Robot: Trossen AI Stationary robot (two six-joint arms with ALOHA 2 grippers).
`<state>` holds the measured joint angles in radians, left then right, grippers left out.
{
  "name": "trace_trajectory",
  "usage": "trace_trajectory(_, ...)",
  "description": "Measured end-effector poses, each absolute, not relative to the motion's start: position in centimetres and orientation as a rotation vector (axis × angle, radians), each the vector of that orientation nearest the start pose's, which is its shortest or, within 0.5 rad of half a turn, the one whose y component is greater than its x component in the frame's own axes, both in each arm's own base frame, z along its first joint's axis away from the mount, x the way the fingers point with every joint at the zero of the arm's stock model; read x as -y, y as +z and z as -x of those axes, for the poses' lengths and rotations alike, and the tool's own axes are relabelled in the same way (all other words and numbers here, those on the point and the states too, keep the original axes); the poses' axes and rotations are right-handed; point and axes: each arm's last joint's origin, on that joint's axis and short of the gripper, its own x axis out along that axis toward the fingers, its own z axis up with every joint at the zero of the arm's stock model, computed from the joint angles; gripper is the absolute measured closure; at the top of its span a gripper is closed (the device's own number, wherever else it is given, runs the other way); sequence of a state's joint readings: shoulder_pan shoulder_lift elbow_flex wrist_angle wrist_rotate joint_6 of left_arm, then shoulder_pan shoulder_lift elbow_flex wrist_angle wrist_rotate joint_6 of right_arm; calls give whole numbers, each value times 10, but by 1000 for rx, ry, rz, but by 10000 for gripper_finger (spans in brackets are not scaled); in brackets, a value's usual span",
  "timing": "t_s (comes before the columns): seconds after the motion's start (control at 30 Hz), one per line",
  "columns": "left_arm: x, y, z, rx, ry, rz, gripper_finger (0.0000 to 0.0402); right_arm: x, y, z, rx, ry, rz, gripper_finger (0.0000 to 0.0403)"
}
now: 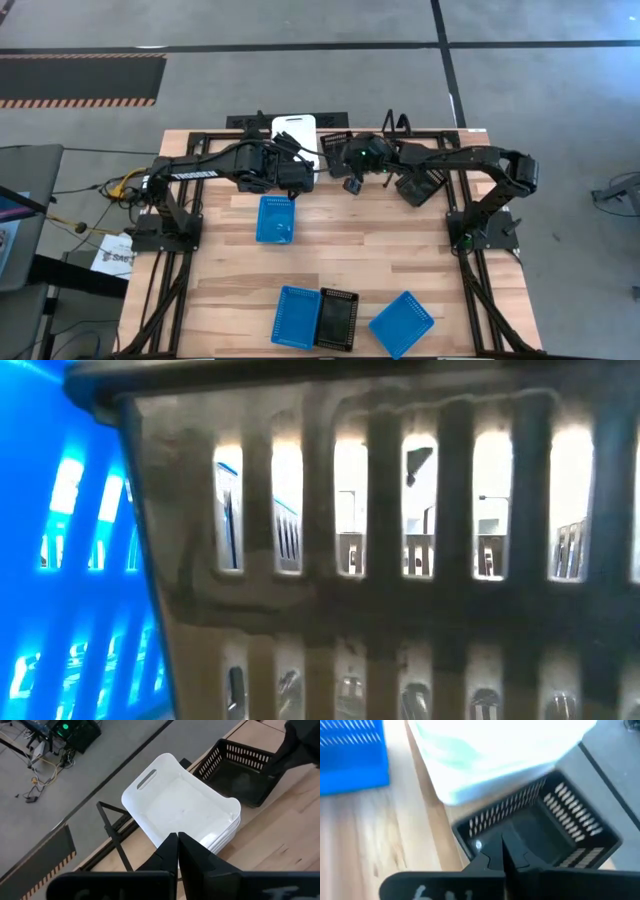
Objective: Stack baskets on shelf by color
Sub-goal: Adjust the black bin on the shelf
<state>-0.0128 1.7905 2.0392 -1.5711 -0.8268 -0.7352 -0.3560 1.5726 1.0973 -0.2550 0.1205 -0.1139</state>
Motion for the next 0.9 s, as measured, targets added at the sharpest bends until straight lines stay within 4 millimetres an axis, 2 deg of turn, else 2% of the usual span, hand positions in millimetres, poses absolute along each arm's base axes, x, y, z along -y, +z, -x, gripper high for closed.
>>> trace_trajectory(0.1, -17, 395, -322, -888, 1074, 65, 401, 121, 260, -317, -760, -405, 33, 403)
trace_trajectory(0.2, -17, 395, -322, -888, 1075, 66, 401, 126, 264, -309, -874, -420, 19, 403)
trace_trajectory(0.37, -17, 395, -322, -888, 1075, 67, 401, 140, 249, -283, -1117, -460, -113, 403)
trace_trajectory(0.43, -17, 395, -322, -887, 1076, 67, 401, 147, 244, -274, -1158, -464, -164, 403)
trace_trajectory(0.63, -17, 395, -322, -887, 1076, 67, 401, 164, 229, -264, -1078, -482, -266, 403)
trace_trajectory(0.9, -17, 395, -322, -887, 1075, 67, 401, 167, 226, -268, -1008, -485, -253, 403)
